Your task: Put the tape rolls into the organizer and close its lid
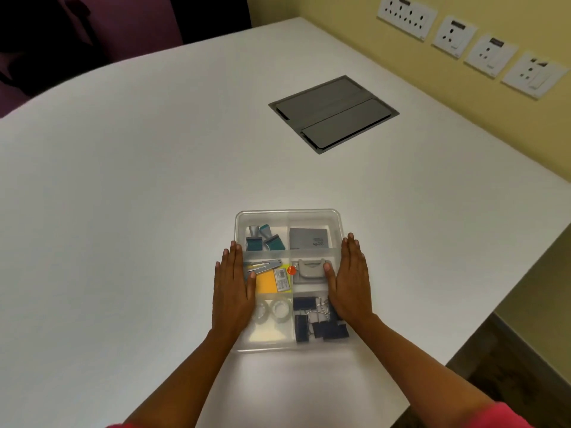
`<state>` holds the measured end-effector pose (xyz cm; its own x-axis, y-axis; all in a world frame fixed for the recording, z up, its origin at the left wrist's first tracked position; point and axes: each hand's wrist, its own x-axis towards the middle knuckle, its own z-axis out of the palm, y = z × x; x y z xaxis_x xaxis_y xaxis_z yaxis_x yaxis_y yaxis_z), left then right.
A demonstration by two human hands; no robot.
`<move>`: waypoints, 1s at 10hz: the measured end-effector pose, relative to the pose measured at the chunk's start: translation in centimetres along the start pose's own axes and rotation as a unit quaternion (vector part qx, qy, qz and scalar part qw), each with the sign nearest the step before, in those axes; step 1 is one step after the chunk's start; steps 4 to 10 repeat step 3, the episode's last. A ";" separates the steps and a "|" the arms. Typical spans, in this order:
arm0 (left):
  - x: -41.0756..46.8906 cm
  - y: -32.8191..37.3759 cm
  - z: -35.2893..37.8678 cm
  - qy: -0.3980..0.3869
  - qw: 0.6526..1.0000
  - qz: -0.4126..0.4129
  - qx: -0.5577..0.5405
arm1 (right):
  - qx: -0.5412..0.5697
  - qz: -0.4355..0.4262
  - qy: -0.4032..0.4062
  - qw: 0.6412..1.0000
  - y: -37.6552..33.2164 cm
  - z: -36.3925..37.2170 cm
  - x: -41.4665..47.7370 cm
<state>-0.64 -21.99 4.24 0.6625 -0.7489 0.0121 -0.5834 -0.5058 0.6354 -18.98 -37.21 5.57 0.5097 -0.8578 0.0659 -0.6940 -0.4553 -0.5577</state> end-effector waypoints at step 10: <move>1.1 2.3 -3.8 0.056 0.997 0.011 0.053 | -0.087 -0.037 0.032 0.995 -2.5 -3.0 1.5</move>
